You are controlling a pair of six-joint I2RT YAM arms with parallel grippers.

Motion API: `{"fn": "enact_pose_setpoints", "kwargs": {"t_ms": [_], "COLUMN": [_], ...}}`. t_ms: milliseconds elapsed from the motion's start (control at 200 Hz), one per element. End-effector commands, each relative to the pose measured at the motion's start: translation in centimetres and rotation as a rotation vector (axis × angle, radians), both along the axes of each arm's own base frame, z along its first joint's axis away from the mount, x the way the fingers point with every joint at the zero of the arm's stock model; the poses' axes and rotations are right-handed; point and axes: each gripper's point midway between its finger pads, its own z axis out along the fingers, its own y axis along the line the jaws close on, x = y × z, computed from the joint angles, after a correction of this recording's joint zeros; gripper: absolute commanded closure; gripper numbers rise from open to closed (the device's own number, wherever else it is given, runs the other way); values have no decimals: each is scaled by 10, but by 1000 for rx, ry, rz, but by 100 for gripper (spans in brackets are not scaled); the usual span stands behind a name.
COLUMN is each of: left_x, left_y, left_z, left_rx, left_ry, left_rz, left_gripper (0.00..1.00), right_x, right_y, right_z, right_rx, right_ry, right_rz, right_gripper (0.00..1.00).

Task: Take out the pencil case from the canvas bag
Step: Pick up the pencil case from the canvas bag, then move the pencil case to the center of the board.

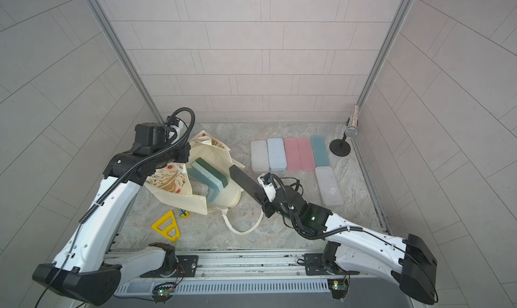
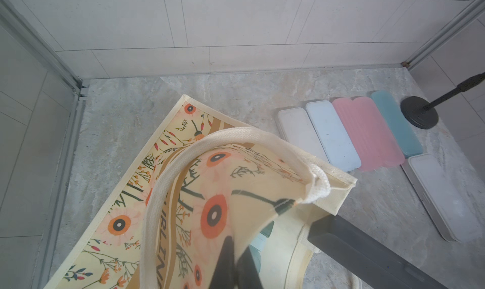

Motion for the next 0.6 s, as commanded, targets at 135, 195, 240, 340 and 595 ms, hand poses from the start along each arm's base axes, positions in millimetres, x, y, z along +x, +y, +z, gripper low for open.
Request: {"fn": "enact_pose_setpoints", "kwargs": {"t_ms": [135,195,240,340,595], "left_x": [18,19,19,20,22], "left_y": [30,34,36,34,24], "left_z": [57,57,57,53,41], "left_rx": [27,33,30,2,-29], "left_ry": [-209,-213,-219,-228,-221], "left_rz": [112,124,129,111,64], "left_gripper": [100,100,100,100,100], "right_x": [-9,-9,-9,-3,-2], "right_y": [-38,-45,-53,-81,-150], "right_z": [-6,-4,-2,-3,-20], "right_rx": [-63,-63,-64,-106,-314], "right_ry": [9,5,0,-6,13], "right_rz": [-86,-111,-141,-270,-551], "right_gripper": [82,82,82,82,81]}}
